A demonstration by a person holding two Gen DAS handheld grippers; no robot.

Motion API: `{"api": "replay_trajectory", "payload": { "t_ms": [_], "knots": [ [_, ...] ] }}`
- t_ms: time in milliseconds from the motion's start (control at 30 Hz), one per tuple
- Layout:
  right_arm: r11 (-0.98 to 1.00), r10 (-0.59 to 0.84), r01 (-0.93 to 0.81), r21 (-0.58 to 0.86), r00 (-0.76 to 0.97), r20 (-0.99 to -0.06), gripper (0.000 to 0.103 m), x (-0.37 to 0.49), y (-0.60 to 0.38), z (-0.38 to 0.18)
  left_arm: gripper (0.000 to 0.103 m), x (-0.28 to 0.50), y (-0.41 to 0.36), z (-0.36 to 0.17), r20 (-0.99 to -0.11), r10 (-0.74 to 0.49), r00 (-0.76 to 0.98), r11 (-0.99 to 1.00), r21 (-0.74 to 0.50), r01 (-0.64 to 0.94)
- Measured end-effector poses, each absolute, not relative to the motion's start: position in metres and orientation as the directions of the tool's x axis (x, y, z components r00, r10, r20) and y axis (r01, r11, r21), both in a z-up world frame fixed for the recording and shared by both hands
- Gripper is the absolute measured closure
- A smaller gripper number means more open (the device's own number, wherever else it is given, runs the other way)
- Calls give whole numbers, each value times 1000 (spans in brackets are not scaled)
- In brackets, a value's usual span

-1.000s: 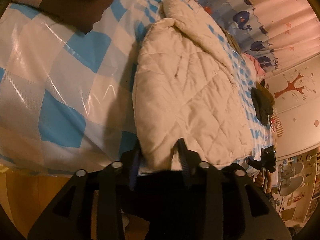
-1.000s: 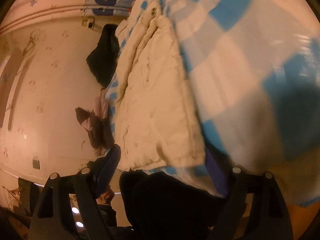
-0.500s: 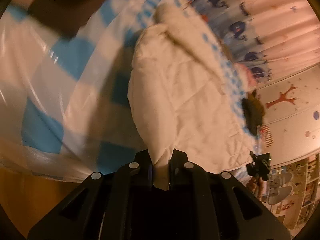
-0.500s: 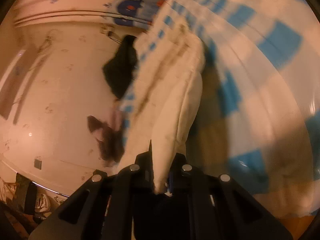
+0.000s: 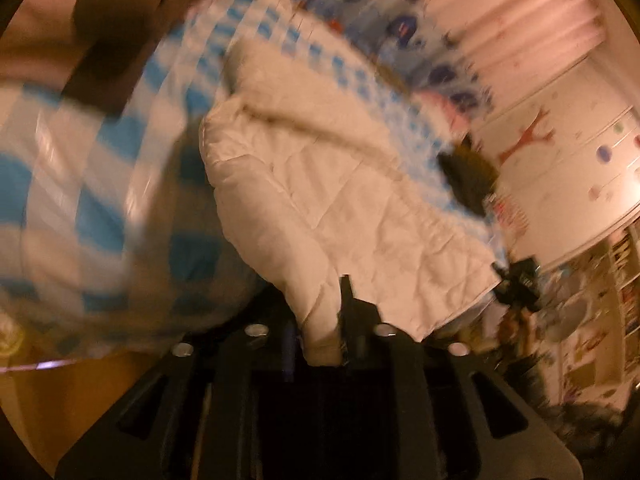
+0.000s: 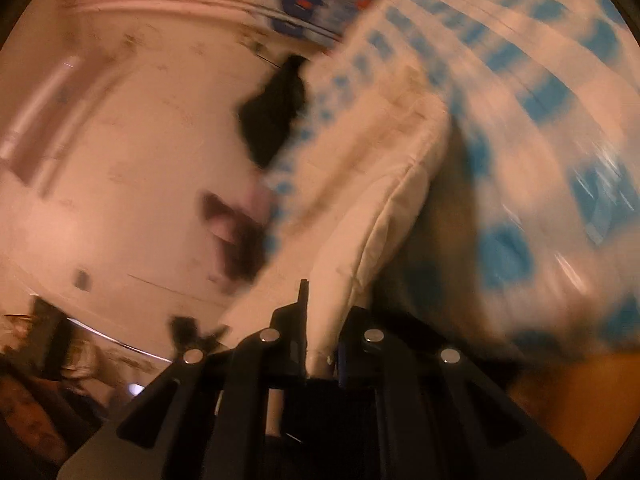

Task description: Fold large clothes

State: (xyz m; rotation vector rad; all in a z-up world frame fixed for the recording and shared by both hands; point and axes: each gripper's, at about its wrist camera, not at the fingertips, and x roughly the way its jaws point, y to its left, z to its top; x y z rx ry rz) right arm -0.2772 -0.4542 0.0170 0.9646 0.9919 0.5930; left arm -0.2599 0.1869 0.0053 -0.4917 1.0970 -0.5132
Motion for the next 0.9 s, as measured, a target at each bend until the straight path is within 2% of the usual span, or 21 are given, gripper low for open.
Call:
{"api": "replay_trajectory", "payload": {
  "t_ms": [67, 100, 133, 167, 233, 300, 433, 767, 800, 833, 900],
  "knots": [
    [459, 795, 74, 885, 410, -446, 86, -285, -460, -15, 51, -265, 192, -20, -731, -591, 343, 796, -597, 101],
    [433, 800, 109, 895, 411, -437, 76, -288, -466, -29, 47, -267, 199, -33, -728, -593, 344, 789, -611, 67],
    [387, 816, 136, 912, 411, -407, 57, -290, -472, -43, 42, -268, 203, -40, -722, -595, 352, 781, -622, 44],
    [365, 820, 152, 918, 414, -395, 49, -290, -476, -51, 38, -267, 208, -45, -718, -598, 356, 775, -631, 29],
    [339, 829, 170, 925, 411, -379, 44, -289, -480, -63, 29, -267, 217, -52, -703, -608, 370, 755, -655, -3],
    [301, 847, 170, 939, 404, -344, 37, -286, -482, -71, 25, -267, 226, -56, -691, -612, 385, 742, -671, -23],
    [286, 862, 168, 944, 386, -329, 35, -276, -480, -76, 19, -266, 235, -64, -678, -621, 394, 728, -685, -31],
    [314, 879, 159, 936, 324, -350, 34, -253, -451, -90, 19, -254, 213, -84, -726, -588, 357, 770, -637, -26],
    [324, 875, 152, 934, 327, -357, 36, -252, -450, -89, 19, -254, 209, -83, -737, -571, 362, 785, -619, -19],
    [335, 871, 143, 931, 330, -364, 48, -253, -448, -87, 19, -254, 206, -81, -753, -545, 369, 808, -589, -9],
    [365, 859, 135, 921, 333, -389, 60, -252, -446, -84, 19, -254, 199, -76, -785, -484, 386, 851, -525, 0]
  ]
}}
